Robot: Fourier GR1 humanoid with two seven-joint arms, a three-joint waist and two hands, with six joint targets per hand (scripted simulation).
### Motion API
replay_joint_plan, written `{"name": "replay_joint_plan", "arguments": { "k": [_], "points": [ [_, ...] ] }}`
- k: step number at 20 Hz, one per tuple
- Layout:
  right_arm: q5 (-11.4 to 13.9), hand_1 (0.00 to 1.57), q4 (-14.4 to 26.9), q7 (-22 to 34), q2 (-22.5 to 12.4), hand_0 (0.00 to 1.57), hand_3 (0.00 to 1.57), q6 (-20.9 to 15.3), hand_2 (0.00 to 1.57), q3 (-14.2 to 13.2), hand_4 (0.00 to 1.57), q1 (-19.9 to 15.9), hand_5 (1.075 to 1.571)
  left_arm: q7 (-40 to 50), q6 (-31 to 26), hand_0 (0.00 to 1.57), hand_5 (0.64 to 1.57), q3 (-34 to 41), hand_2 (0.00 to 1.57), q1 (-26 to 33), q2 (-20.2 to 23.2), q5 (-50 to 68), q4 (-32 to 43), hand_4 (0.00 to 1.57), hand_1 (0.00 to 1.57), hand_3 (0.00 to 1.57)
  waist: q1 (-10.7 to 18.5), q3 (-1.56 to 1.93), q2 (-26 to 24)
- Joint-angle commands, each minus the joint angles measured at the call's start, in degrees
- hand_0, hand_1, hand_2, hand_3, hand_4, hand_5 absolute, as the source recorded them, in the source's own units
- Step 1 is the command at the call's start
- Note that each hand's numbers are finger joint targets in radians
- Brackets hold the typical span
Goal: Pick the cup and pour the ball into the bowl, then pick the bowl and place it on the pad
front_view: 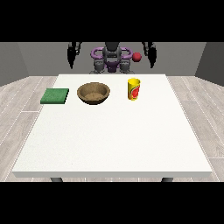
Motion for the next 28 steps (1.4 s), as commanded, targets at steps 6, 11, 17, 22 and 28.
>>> {"name": "replay_joint_plan", "arguments": {
  "k": [6, 11, 17, 22, 28],
  "points": [
    [-0.47, 0.0, -5.81, 6.56, -3.16, 0.0, 0.0, 0.38, 0.0, -1.11, 0.0, -0.54, 1.568, 6.45, -0.71, 0.0, 1.524, 0.49, 0.0, -1.21, 2.58, 0.68, -5.92, 0.0, 0.0, 0.0, -0.48, 0.81, -15.83],
    [-4.79, 0.0, -3.58, 0.94, 0.77, 0.0, 0.0, -1.92, 0.0, -5.3, 0.0, 1.52, 1.567, 3.79, 1.32, 0.0, 1.525, -10.91, 0.0, 10.02, -5.96, 10.21, -15.38, 0.0, 0.0, 0.0, 4.88, 1.1, -14.46],
    [-6.95, 0.0, -2.32, -4.13, 0.03, 0.0, 0.0, 0.78, 0.0, -7.17, 0.0, -2.73, 1.564, -0.83, 6.51, 0.0, 1.467, -14.23, 0.0, 6.37, -6.05, 1.21, -16.13, 0.0, 0.0, 0.0, 2.64, 1.11, -4.48],
    [-7.23, 0.0, 2.35, -8.19, -1.45, 0.0, 0.0, 3.72, 0.0, -7.93, 0.0, -5.81, 1.563, -4.7, 3.2, 0.0, 1.376, -9.2, 0.0, 1.71, -4.01, 1.85, -11.25, 0.0, 0.0, 0.0, 1.58, 1.1, 1.91],
    [-5.7, 0.0, 5.59, -14.81, -1.52, 0.0, 0.0, 5.35, 0.0, -6.82, 0.0, -10.52, 1.562, -12.11, 2.79, 0.0, 1.269, 0.84, 0.0, -9.1, 0.3, 1.67, -0.33, 0.0, 0.0, 0.0, -1.56, 1.09, 11.91]
  ]
}}
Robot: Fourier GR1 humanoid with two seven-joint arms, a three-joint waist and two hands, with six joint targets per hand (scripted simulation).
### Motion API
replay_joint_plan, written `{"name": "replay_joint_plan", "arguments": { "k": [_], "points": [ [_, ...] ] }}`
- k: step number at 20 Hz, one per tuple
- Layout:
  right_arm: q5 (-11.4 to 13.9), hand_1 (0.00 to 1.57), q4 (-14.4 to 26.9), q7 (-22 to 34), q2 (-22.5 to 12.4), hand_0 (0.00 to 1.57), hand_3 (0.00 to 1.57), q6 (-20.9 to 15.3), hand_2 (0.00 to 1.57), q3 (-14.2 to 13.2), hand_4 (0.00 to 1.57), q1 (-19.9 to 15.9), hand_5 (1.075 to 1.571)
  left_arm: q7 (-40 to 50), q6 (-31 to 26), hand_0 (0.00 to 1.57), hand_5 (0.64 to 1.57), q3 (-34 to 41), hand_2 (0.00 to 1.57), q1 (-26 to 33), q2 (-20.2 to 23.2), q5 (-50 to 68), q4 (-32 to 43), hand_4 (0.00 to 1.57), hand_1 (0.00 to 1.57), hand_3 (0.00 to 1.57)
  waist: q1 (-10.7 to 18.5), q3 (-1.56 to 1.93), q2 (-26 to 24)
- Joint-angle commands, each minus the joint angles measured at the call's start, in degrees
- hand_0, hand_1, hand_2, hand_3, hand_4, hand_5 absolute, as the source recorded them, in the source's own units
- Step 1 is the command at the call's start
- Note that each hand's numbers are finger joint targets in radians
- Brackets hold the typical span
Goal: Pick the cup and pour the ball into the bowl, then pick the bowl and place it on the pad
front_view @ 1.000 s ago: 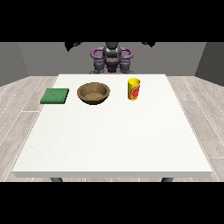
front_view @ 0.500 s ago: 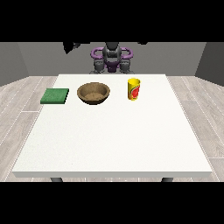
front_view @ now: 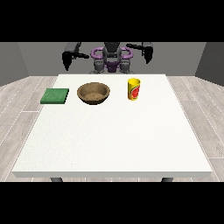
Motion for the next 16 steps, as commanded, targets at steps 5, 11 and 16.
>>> {"name": "replay_joint_plan", "arguments": {
  "k": [5, 11, 16],
  "points": [
    [-1.44, 0.0, 8.45, -3.59, -3.97, 0.0, 0.0, 3.75, 0.0, -3.67, 0.0, -6.0, 1.56, -5.52, -0.81, 0.0, 1.258, 6.04, 0.0, -9.72, 2.59, -1.31, 14.45, 0.0, 0.0, 0.0, -2.42, 0.01, 3.59],
    [-3.01, 0.0, 12.53, -6.67, -7.21, 0.0, 0.0, 7.48, 0.0, -5.88, 0.0, -9.47, 1.562, -12.65, 3.35, 0.0, 1.244, 7.06, 0.0, -14.5, 0.23, -4.52, 24.03, 0.0, 0.0, 0.0, -4.58, 0.01, 5.82],
    [-5.02, 0.0, 15.63, -6.31, -8.5, 0.0, 0.0, 9.65, 0.0, -7.39, 0.0, -10.14, 1.564, -19.93, 1.73, 0.0, 1.232, 10.98, 0.0, -16.35, 0.97, -2.28, 33.93, 0.0, 0.0, 0.0, -4.82, -0.01, 5.78]
  ]
}}
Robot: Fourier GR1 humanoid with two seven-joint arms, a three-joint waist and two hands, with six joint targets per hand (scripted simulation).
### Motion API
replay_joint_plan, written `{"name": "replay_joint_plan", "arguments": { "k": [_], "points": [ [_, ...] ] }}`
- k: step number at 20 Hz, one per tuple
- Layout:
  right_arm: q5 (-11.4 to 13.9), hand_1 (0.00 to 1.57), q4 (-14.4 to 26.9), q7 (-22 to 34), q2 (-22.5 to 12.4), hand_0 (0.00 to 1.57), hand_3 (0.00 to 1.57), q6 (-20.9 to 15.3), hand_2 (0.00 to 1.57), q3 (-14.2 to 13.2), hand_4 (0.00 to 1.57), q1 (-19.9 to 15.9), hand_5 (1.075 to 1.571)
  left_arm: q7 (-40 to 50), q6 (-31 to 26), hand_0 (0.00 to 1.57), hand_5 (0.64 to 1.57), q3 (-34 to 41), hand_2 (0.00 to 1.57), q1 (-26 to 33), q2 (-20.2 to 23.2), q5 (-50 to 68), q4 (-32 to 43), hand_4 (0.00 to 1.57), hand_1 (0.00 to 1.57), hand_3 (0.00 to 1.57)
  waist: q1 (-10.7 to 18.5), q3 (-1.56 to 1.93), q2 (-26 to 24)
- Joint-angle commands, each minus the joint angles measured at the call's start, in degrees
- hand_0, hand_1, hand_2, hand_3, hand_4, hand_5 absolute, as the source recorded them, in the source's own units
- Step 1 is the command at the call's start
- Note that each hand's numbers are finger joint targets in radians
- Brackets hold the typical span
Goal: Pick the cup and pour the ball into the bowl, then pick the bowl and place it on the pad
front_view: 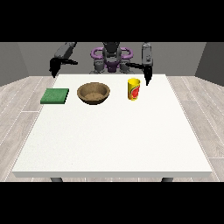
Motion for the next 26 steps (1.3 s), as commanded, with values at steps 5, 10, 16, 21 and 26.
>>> {"name": "replay_joint_plan", "arguments": {
  "k": [5, 10, 16, 21, 26],
  "points": [
    [-2.54, 0.0, 2.2, -1.92, -4.35, 0.0, 0.0, 6.14, 0.0, -2.02, 0.0, -0.96, 1.559, -11.87, 1.22, 0.0, 1.271, 5.07, 0.0, -5.43, 0.24, 0.84, 14.89, 0.0, 0.0, 0.0, -3.9, -0.03, 3.43],
    [1.11, 0.0, 7.25, -7.76, -2.05, 0.0, 0.0, 3.56, 0.0, -0.94, 0.0, -1.48, 1.558, -13.48, 2.69, 0.0, 1.245, 5.51, 0.0, -10.95, -0.39, 0.51, 20.84, 0.0, 0.0, 0.0, -2.53, -0.01, 3.81],
    [-2.74, 0.0, 7.53, -5.63, -3.76, 0.0, 0.0, 5.6, 0.0, -3.39, 0.0, -4.06, 1.562, -16.21, 15.06, 1.29, 1.524, 4.22, 1.57, -9.35, 3.73, -8.41, 23.17, 0.79, 1.29, 1.57, -4.36, 0.1, 5.04],
    [-4.08, 0.0, 8.82, -6.5, -7.19, 0.0, 0.0, 8.21, 0.0, -5.43, 0.0, -5.26, 1.558, -18.64, 24.06, 1.32, 1.508, 2.68, 1.57, -9.04, -0.9, -12.32, 27.08, 0.85, 1.32, 1.57, -6.13, 0.01, 6.57],
    [-4.76, 0.0, 11.75, -8.24, -11.89, 0.0, 0.0, 12.72, 0.0, -7.25, 0.0, -4.98, 1.555, -15.71, 27.35, 1.35, 1.507, 3.38, 1.57, -13.79, -0.02, -13.31, 28.74, 0.9, 1.35, 1.57, -7.26, 0.02, 6.5]
  ]
}}
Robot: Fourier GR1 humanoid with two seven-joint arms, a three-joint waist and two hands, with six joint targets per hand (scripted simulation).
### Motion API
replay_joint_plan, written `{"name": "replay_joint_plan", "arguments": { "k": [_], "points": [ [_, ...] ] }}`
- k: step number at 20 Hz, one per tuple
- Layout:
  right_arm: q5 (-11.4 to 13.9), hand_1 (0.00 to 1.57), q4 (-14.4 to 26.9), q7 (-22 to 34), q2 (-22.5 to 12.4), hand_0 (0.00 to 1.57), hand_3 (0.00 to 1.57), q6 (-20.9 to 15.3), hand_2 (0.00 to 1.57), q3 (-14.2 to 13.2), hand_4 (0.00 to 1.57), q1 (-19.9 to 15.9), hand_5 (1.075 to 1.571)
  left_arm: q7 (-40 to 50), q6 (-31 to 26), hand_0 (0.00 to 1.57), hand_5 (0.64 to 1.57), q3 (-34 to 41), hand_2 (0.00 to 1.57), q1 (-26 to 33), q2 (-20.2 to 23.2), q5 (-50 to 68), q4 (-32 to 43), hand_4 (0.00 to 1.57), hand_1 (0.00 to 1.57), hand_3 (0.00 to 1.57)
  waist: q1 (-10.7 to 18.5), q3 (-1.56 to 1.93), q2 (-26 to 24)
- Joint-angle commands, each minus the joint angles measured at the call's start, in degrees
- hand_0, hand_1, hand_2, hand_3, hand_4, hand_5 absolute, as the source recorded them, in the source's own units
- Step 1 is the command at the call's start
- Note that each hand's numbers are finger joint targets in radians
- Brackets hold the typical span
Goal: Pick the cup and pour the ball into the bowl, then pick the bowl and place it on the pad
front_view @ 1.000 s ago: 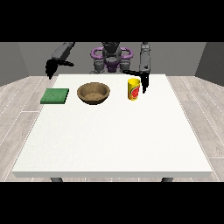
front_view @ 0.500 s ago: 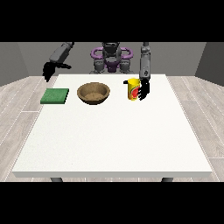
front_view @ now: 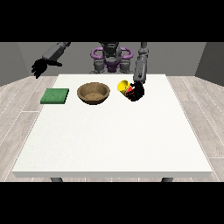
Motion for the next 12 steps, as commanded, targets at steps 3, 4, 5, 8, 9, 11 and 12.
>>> {"name": "replay_joint_plan", "arguments": {
  "k": [3, 4, 5, 8, 9, 11, 12],
  "points": [
    [-0.2, 0.0, 10.64, 0.39, -3.54, 0.0, 0.0, 2.62, 0.0, -2.69, 0.0, 2.13, 1.557, 12.08, 4.41, 1.34, 1.53, -7.71, 1.57, 1.03, -1.18, -8.91, -0.02, 0.97, 1.34, 1.57, 4.07, -0.19, -10.03],
    [1.28, 0.0, 11.53, 0.14, -2.73, 0.0, 0.0, 1.48, 0.0, -1.92, 0.0, 3.5, 1.556, 13.98, 6.74, 1.35, 1.532, -10.17, 1.57, 2.02, -2.69, -11.79, -0.44, 0.99, 1.35, 1.57, 5.04, -0.15, -12.95],
    [0.36, 0.0, 12.31, 1.28, -3.5, 0.0, 0.0, 1.88, 0.06, -2.67, 0.0, 3.12, 1.558, 14.96, 6.33, 1.37, 1.532, -10.96, 1.57, 1.9, -1.51, -13.19, -0.26, 1.02, 1.37, 1.57, 6.04, -0.2, -13.81],
    [2.46, 0.0, 16.7, -2.57, -3.19, 0.0, 0.0, 0.45, 0.0, -3.22, 0.0, 5.35, 1.56, 23.43, 3.64, 1.38, 1.536, -14.7, 1.57, -2.55, -0.63, -17.38, -2.61, 1.03, 1.38, 1.57, 9.81, -0.17, -16.65],
    [1.65, 0.0, 16.58, 1.05, -2.81, 0.0, 0.0, -1.3, 0.1, -3.36, 0.0, 3.61, 1.56, 27.93, 3.64, 1.37, 1.558, -16.54, 1.57, -4.06, -0.88, -20.14, -1.37, 1.05, 1.37, 1.57, 10.12, -0.16, -19.39],
    [3.28, 0.0, 18.34, -0.52, -1.88, 0.0, 0.0, -1.52, 0.14, -2.39, 0.0, 6.09, 1.56, 32.37, 1.52, 1.4, 1.567, -19.27, 1.57, -5.04, -0.35, -23.71, -1.45, 1.11, 1.4, 1.57, 11.55, -0.18, -21.31],
    [3.22, 0.0, 18.84, -1.65, -2.57, 0.0, 0.0, -1.62, 0.0, -2.99, 0.0, 5.37, 1.56, 34.1, 4.47, 1.38, 1.567, -19.82, 1.57, -6.52, -0.4, -26.42, -1.18, 1.14, 1.38, 1.57, 11.58, -0.19, -19.95]
  ]
}}
